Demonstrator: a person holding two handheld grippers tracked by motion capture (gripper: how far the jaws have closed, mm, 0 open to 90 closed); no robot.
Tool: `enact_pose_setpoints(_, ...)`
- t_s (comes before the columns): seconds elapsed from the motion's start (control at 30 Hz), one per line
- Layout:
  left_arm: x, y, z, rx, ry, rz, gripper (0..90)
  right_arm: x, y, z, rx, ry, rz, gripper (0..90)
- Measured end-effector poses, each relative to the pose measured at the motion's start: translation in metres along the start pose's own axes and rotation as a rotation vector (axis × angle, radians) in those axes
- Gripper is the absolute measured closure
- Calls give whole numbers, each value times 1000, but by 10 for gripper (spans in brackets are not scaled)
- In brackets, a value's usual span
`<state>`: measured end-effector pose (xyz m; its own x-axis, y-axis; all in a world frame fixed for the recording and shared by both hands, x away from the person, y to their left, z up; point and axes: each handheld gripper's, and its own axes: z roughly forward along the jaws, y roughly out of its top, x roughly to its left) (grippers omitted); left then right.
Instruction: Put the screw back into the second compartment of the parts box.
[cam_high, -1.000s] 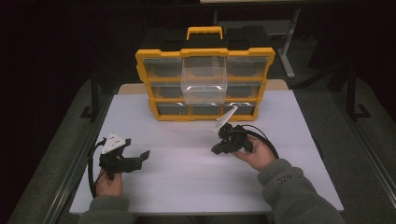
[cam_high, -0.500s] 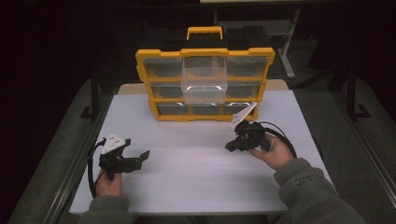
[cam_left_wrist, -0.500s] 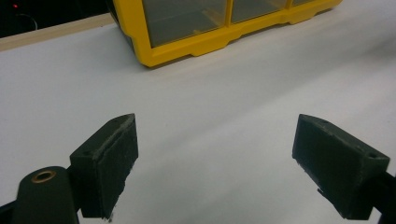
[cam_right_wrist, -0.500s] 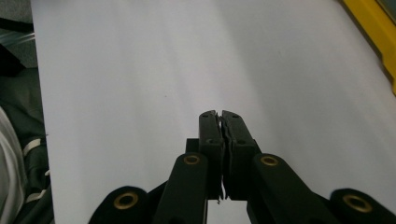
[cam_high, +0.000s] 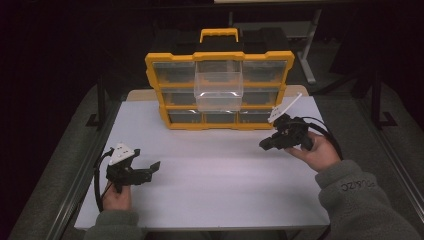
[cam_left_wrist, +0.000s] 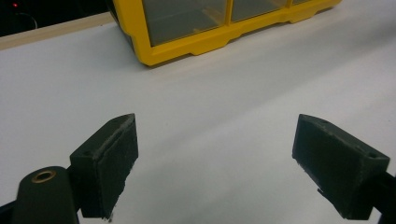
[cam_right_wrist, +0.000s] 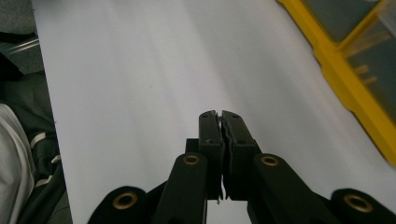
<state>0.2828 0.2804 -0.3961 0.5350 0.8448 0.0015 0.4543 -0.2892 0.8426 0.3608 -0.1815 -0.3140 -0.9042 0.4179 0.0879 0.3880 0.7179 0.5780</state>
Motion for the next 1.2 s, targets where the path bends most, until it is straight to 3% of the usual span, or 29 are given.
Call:
enact_pose_setpoints(0.2,-1,-1,2,-3,1,-7,138,-9,1,-20,-9,-10,15,864)
enact_pose_setpoints(0.4,-1,0,2,2,-1,-2,138,-18,17,-47,-14,-11,25,864)
enact_pose_setpoints(0.6,0,0,3,5,0,1,138,-27,46,-74,-22,-9,28,864)
enact_pose_setpoints(0.73,0,0,2,4,1,-5,139,-28,61,-85,-28,-16,15,864)
enact_pose_setpoints(0.87,1,1,2,15,-1,3,138,-28,88,-103,-56,-20,-8,864)
enact_pose_setpoints(1.07,1,0,4,8,-4,-15,138,-29,111,-116,-69,-16,-24,864)
enact_pose_setpoints(1.2,2,0,4,10,0,-1,138,-27,129,-121,-75,-11,-36,864)
